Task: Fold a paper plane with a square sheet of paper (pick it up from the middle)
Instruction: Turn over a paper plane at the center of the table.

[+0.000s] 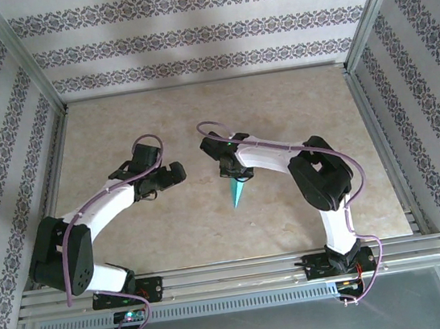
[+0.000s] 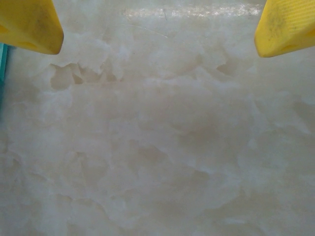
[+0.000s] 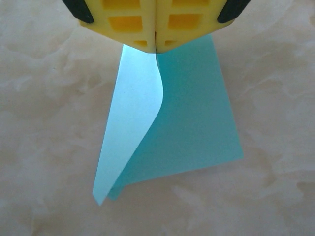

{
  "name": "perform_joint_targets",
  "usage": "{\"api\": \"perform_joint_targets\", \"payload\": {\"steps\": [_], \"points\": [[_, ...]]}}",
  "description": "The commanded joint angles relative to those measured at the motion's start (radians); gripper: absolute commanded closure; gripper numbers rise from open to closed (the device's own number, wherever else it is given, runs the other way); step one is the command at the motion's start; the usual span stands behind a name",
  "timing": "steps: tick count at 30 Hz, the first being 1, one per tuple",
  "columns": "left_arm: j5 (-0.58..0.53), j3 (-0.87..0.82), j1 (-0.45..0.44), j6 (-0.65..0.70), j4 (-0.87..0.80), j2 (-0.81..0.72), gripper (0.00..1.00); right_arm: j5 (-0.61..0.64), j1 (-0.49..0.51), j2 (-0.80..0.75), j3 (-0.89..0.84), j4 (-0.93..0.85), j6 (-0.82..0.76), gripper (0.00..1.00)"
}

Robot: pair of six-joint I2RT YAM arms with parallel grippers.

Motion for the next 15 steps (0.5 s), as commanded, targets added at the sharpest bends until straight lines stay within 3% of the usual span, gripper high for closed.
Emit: {"api": "perform_joint_targets", "payload": {"steps": [1,6,15], "points": [[0.092,-0.023,0.054,-0.025,0.040,-0.058,0.00,-0.005,0.005,-0.107,-0.027,0.042,-0.054,0.97],[0.177,-0.060,0.104,-0.072,0.098,-0.104,0.00,-0.159,-0.016,-0.198,-0.076,0.189,-0.148,0.97],[0.291,-0.129,0.125,-0.195,0.229,-0.123,0.02,-0.602,-0.097,-0.223,-0.349,0.791,-0.082,0.95]]}}
